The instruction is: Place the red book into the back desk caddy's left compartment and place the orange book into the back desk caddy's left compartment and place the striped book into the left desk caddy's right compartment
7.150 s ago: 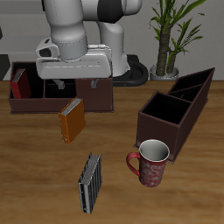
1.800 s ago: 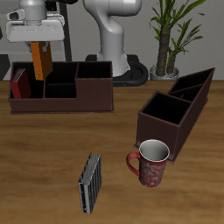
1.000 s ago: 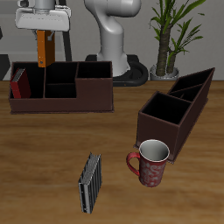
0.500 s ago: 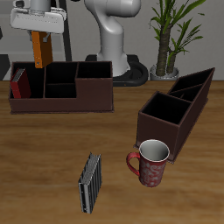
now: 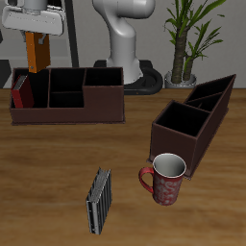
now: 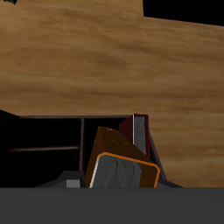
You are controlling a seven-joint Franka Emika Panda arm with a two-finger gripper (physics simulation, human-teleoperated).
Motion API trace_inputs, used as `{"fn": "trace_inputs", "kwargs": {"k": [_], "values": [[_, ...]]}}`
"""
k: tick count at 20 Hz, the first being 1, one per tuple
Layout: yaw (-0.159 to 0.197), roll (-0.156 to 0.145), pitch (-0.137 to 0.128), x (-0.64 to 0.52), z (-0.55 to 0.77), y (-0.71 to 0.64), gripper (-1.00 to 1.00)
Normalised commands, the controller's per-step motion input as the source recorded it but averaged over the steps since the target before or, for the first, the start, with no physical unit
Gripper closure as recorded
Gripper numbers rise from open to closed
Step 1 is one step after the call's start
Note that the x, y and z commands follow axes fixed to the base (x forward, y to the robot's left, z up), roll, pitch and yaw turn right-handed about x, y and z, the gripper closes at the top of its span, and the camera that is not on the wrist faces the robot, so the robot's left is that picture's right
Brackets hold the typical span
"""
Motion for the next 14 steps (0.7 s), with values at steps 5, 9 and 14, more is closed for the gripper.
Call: {"fn": "trace_inputs", "kwargs": {"k": [5,9,14], "values": [[0.055,0.004,-0.008,0.04,0.17,0.04,1.0],[0.011,-0.019,0.068,0.21,-0.14,-0.08,1.0],[-0.007,-0.004,0.032,0.05,-0.16,0.03,1.0]]}}
